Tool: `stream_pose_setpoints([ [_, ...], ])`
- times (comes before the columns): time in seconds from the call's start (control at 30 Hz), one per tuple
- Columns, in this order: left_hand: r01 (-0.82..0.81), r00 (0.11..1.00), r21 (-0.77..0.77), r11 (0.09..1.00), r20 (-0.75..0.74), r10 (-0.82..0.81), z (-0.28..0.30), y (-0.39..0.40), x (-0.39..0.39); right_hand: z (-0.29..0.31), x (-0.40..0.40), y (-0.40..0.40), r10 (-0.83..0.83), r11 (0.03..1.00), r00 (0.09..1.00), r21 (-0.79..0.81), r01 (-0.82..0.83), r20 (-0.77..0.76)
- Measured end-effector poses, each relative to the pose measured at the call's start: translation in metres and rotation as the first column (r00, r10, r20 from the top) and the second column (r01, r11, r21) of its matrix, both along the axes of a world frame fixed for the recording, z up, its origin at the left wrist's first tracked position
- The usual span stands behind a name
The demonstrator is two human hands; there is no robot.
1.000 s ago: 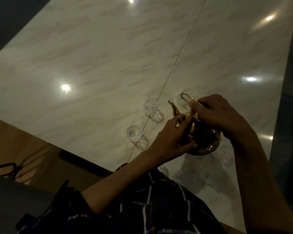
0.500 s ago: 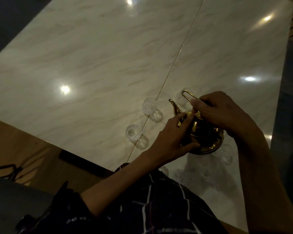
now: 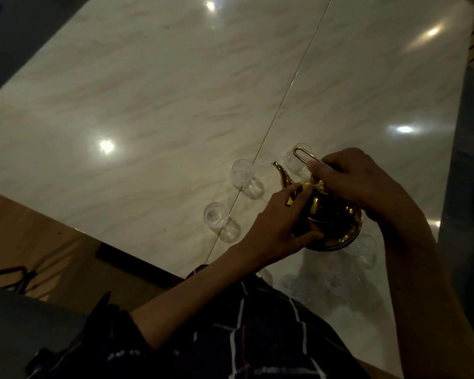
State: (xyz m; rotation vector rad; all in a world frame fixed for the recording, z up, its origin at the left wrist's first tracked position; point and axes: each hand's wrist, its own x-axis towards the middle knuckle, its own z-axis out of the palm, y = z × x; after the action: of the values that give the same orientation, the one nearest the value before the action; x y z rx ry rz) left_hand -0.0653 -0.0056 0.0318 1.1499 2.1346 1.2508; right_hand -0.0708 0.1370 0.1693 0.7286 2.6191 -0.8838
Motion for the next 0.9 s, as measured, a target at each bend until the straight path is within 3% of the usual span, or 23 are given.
stream_pose_setpoints([
  [0.9,-0.001,1.0,0.006,1.0,-0.016,0.001,-0.0015,0.0008,-0.0015,0.0018,-0.0005,0.0002,0.008,1.0,1.0,-0.005,-0.008,0.003],
])
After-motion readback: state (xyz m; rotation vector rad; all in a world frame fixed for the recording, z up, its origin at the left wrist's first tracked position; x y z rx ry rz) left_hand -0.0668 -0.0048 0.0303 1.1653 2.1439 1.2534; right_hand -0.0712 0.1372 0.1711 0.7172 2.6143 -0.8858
